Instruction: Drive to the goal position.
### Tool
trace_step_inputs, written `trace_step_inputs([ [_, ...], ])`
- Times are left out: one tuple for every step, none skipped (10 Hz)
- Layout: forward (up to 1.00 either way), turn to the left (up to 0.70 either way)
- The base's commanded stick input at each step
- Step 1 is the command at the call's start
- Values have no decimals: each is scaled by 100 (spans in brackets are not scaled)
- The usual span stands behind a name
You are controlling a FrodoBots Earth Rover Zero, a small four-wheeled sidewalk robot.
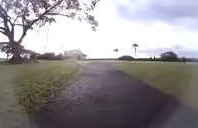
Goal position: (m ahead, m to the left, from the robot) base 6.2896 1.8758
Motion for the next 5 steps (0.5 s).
trace_step_inputs([
  [60, 0],
  [60, 0],
  [60, 0],
  [60, 0],
  [60, 0],
])
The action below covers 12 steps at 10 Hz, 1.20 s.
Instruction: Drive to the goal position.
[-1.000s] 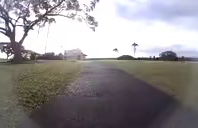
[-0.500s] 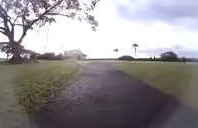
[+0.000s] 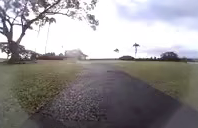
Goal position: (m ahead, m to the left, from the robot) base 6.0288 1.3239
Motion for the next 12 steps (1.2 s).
trace_step_inputs([
  [60, 0],
  [60, 0],
  [60, 0],
  [60, 0],
  [60, 0],
  [60, 0],
  [60, 0],
  [60, 0],
  [60, 0],
  [60, 0],
  [60, 0],
  [60, 0],
])
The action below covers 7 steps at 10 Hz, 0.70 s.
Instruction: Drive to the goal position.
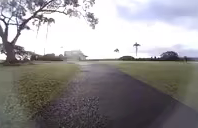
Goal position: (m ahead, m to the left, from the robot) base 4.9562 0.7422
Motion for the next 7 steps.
trace_step_inputs([
  [60, 0],
  [60, 0],
  [60, 0],
  [60, 0],
  [60, 0],
  [60, 0],
  [60, 0],
])
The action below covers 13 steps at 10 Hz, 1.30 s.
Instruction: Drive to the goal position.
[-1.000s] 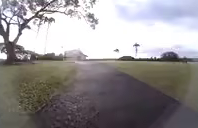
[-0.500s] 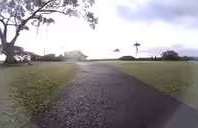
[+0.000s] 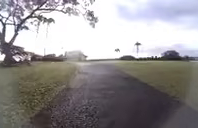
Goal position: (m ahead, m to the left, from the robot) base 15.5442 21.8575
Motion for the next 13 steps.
trace_step_inputs([
  [60, 0],
  [60, 0],
  [60, 0],
  [60, 0],
  [60, 0],
  [60, 0],
  [60, 0],
  [60, 0],
  [60, 0],
  [60, 0],
  [60, 0],
  [60, 0],
  [60, 0],
])
